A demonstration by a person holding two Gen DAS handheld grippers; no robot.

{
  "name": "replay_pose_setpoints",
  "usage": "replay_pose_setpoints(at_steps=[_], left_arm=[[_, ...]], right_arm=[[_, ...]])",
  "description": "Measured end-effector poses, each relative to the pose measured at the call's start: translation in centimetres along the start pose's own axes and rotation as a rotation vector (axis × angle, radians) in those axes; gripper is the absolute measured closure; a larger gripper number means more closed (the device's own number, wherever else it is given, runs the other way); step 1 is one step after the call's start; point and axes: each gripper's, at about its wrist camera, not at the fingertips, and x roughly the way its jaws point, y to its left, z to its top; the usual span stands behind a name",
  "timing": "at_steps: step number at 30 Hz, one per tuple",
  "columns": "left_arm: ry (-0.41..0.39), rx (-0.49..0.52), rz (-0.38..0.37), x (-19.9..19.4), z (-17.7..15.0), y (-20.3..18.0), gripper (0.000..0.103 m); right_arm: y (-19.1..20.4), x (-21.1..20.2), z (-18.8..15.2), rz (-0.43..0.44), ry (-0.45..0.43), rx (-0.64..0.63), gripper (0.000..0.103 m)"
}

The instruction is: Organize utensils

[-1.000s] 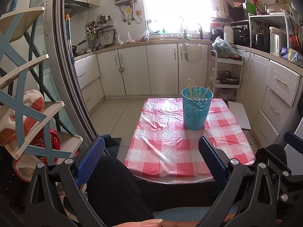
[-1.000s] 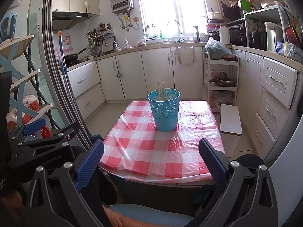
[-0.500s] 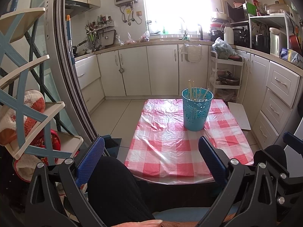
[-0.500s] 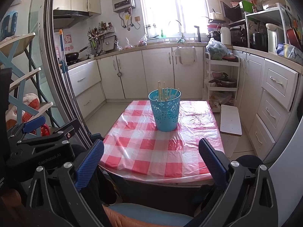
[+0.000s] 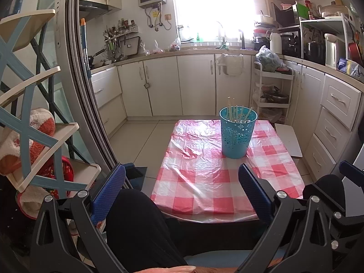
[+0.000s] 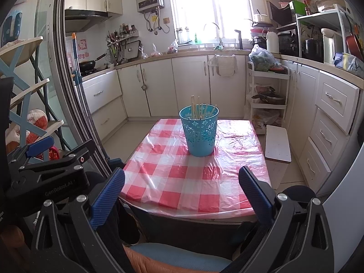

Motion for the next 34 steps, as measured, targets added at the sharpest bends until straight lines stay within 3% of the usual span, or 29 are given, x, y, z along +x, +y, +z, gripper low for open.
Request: replay_pose_setpoints(at_steps=[16,20,28,34], left_arm=[[0.01,0.021,0.006,0.6,-0.2,-0.8,0.008],[-0.003,0.015,-0.04,0.5,-0.5,-1.0,0.007],[0.086,-0.008,-0.088,3.1,-1.1,-0.8,0.008],[0.193,-0.011,-0.075,8.2,-1.6,-0.4,0.008]], right_arm=[[-1.0,0.6,-0.1,0.013,0.023,0.019,0.007],[-1.3,0.7,-0.2,0.014,0.029,0.027,0.007],[-1.8,2.4,-0.1,0.004,0.039,0.019,0.007],[-4.0,9.3,-0.4,-0.053,0.133,0.004,0.007]])
